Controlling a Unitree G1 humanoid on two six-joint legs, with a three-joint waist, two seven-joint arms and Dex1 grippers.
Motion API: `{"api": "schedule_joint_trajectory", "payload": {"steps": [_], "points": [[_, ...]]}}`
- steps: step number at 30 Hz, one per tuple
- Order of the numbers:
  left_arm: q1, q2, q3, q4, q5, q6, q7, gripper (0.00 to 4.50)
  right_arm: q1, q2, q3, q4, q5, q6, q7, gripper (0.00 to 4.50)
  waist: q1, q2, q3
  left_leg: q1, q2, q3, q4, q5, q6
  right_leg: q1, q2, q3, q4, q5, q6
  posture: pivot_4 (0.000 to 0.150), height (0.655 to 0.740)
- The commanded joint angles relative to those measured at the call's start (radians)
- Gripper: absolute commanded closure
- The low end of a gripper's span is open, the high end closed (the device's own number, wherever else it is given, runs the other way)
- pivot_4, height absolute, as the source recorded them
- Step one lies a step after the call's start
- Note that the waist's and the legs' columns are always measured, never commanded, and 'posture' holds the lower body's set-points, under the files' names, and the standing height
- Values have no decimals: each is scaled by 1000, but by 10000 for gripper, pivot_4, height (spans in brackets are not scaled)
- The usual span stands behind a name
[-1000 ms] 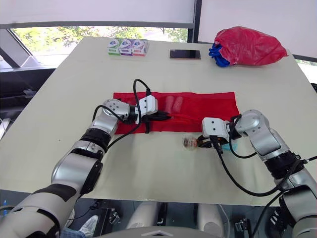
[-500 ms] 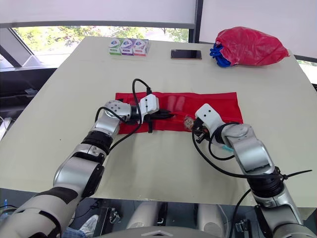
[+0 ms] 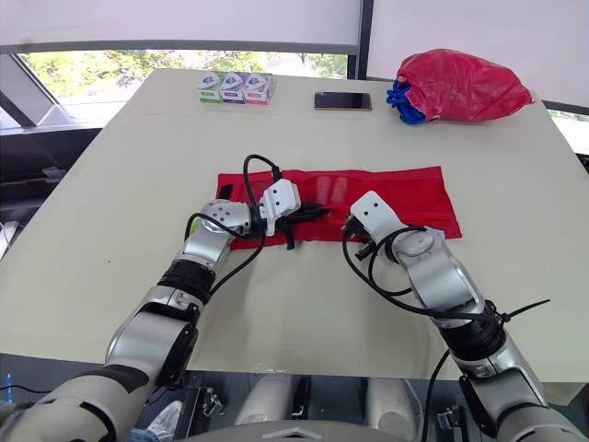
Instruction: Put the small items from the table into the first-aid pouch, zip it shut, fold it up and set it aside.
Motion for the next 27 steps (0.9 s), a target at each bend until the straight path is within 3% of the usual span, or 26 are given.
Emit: {"api": "schedule_joint_trajectory", "payload": {"steps": [1, 11, 24, 26, 27], "points": [[3, 12, -10, -49, -1, -12, -2, 45000, -34, 80, -114, 21, 14, 45, -60, 41557, 0, 0, 0, 0, 0, 0, 0, 0, 0, 0, 0, 0, 0, 0, 0, 1500, 7400], [2, 11, -28, -38, -8, -23, -23, 45000, -99, 344, -346, 113, 52, 67, -208, 41557, -1, 1, 0, 0, 0, 0, -1, 0, 0, 0, 0, 0, 1, 0, 0, 1500, 7400], [8, 2, -35, -32, -15, -29, -28, 45000, -114, 437, -404, 217, 66, -34, -322, 41557, -3, 1, -1, 1, 0, 1, -1, 0, -1, -1, 0, 1, 1, 0, 0, 1500, 7400], [8, 3, -34, -30, -14, -29, -27, 45000, -112, 431, -404, 209, 71, -36, -325, 31058, -3, 1, -1, 1, 0, 1, -1, 0, 0, -1, 0, 1, 1, 0, 0, 1500, 7400], [7, 4, -33, -27, -14, -29, -26, 45000, -105, 423, -395, 198, 73, -41, -322, 28341, -3, 1, -1, 1, 0, 1, -1, 0, 0, -1, 0, 1, 1, 0, 0, 1500, 7400]]}}
